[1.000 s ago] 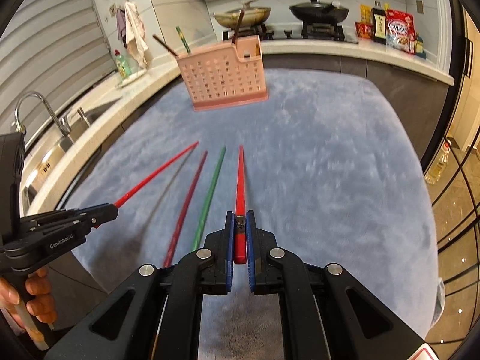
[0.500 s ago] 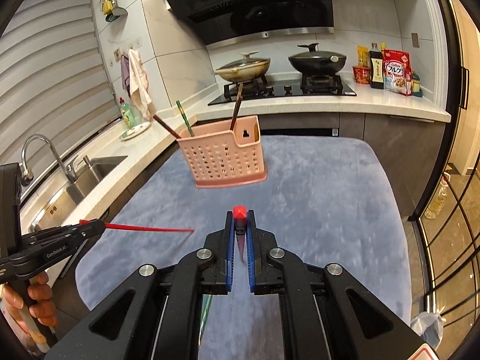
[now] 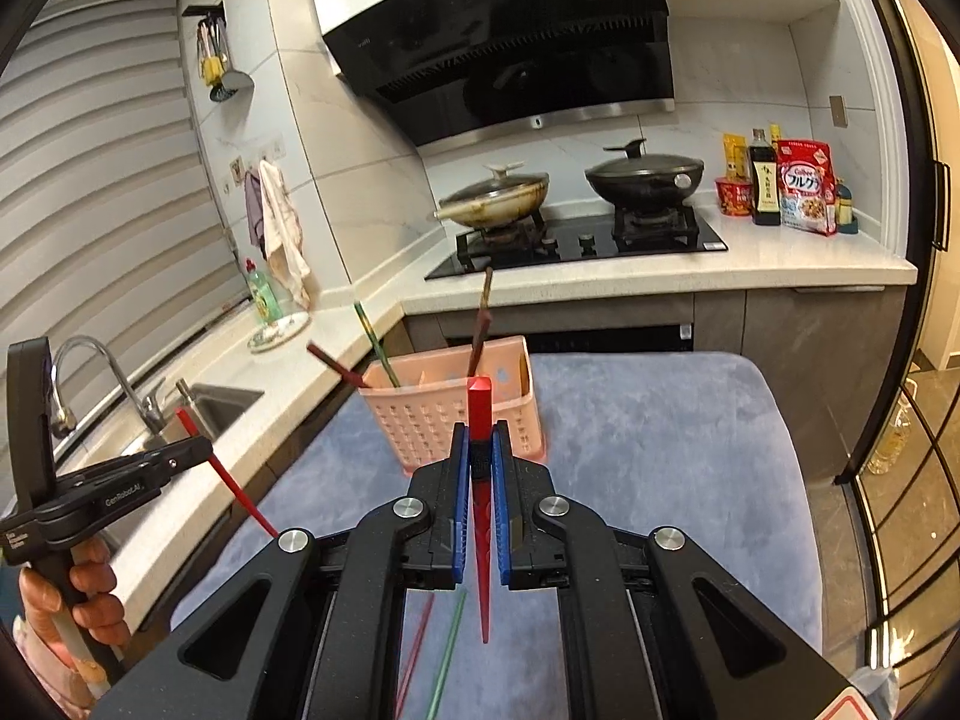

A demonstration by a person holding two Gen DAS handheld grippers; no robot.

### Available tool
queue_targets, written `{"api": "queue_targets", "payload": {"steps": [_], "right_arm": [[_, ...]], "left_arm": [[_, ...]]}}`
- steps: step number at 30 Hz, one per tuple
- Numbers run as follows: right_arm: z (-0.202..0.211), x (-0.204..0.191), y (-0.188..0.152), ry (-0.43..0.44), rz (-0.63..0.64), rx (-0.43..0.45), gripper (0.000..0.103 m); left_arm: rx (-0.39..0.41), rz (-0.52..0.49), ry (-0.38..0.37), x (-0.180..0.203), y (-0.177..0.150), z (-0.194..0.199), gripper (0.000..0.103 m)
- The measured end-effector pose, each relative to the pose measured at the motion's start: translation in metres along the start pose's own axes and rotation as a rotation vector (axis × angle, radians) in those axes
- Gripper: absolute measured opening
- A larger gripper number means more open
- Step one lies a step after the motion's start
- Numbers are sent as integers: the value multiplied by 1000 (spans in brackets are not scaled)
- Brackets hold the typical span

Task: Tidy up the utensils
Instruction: 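Lift both red chopsticks and lower them into the pink holder, then open both tools to release the red chopsticks and withdraw from the holder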

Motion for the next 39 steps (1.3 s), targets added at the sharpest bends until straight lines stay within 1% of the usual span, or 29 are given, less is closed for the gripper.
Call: {"api": "queue_targets", "payload": {"steps": [4,10,14,17,20,24,32,39], "right_arm": [[-11,-4,34,33,-12,56,7],[-38,-15,88,88,-12,136,7],[-61,-25,121,93,9,179,7],[-81,-26,138,88,10,190,7],[-103,-25,144,75,10,183,7],[-127,-24,141,56,18,157,7],[-175,-10,111,20,18,66,7],[-196,1,90,-9,11,7,7]], "left_arm": [[72,8,-7,3,40,3,7],[169,24,-3,8,97,0,7],[220,37,-1,9,130,-5,7],[251,45,1,9,151,-12,7],[263,53,1,9,164,-24,7],[246,59,8,7,169,-49,7],[186,55,9,5,153,-91,7],[128,57,20,1,136,-117,7]]}}
Point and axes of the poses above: each gripper's, at about its wrist camera, not at the fingertips, and z roughly against the way its jaws point, x to its right, y to its top, the point moved 6 cm from there along -z, roughly the way its jaws point, and after that the axes turned 4 degrees about y, right-handed, at the moved point
